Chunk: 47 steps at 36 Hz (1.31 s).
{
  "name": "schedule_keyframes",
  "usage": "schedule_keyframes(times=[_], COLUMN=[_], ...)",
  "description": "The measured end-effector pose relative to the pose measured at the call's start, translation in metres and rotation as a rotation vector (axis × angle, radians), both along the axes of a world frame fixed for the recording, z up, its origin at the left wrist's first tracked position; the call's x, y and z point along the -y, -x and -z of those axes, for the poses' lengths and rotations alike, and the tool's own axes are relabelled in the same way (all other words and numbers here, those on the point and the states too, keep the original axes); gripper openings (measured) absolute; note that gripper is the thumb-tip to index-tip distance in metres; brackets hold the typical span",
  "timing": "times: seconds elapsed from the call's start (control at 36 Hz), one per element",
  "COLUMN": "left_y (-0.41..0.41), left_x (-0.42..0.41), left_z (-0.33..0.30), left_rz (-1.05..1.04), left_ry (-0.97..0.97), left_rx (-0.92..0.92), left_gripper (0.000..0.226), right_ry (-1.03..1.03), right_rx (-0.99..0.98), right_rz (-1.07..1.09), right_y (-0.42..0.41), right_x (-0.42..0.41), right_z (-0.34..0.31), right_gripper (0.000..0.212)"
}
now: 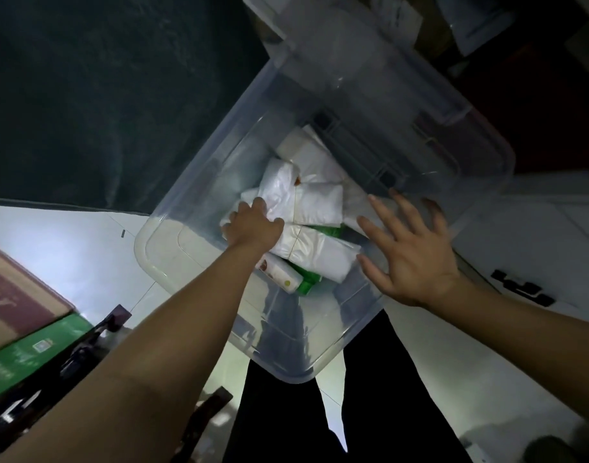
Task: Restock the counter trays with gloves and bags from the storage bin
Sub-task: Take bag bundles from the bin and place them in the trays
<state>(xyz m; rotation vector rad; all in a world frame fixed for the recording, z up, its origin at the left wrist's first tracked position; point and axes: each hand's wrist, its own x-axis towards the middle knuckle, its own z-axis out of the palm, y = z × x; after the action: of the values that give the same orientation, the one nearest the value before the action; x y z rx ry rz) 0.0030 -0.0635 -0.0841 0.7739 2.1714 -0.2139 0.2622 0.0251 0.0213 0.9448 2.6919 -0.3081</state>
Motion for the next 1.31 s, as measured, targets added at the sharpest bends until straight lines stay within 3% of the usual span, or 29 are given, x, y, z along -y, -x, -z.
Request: schedule_keyframes(times=[0.08, 0.25, 0.33, 0.58, 0.72, 0.83, 0.89, 0.97, 1.08, 1.17, 1.31], left_y=[0.001, -0.006, -0.013, -0.015, -0.013, -0.017, -0.020, -0.023, -0.034, -0.045, -0.063], left_x=[0.003, 0.010, 0.008, 0.001, 0.009, 0.011, 0.013, 0.015, 0.007, -0.004, -0.022], left_z=[-0.002, 0.007, 0.013, 0.004, -0.033, -0.077, -0.096, -0.121, -0.143, -0.153, -0.158], left_rz=[-0.112, -0.310, -0.311, -0.410, -0.607, -0.755, -0.777, -0.789, -0.795, -0.790, -0.692], left_ry=[-0.054, -0.078, -0.056, -0.050, -0.079, -0.125, -0.197, -0.275, -0.330, -0.334, -0.289], left_rx=[0.093, 0.072, 0.065, 0.118, 0.421, 0.731, 0.856, 0.997, 1.143, 1.217, 1.276], left_gripper=[0.023, 0.062, 0.067, 0.035, 0.039, 0.033, 0.035, 0.042, 0.047, 0.049, 0.051], right_ry=[-0.014, -0.019, -0.009, 0.081, 0.382, 0.679, 0.781, 0.943, 1.266, 1.394, 1.275], right_rx=[-0.026, -0.042, -0.040, 0.047, 0.142, -0.057, -0.228, -0.451, -0.551, -0.612, -0.637], right_rz=[0.001, -0.010, 0.000, 0.021, 0.162, 0.425, 0.582, 0.923, 1.299, 1.439, 1.450], right_y=[0.000, -0.002, -0.002, 0.001, 0.020, 0.037, 0.043, 0.051, 0.045, 0.037, 0.024], right_x=[0.001, 0.002, 0.002, -0.001, -0.010, -0.016, -0.018, -0.017, -0.016, -0.015, -0.015], right_z=[0.001, 0.005, 0.006, -0.002, -0.020, -0.043, -0.057, -0.076, -0.089, -0.098, -0.103], right_gripper=[0.057, 0.057, 0.057, 0.062, 0.086, 0.098, 0.088, 0.054, 0.027, 0.026, 0.013])
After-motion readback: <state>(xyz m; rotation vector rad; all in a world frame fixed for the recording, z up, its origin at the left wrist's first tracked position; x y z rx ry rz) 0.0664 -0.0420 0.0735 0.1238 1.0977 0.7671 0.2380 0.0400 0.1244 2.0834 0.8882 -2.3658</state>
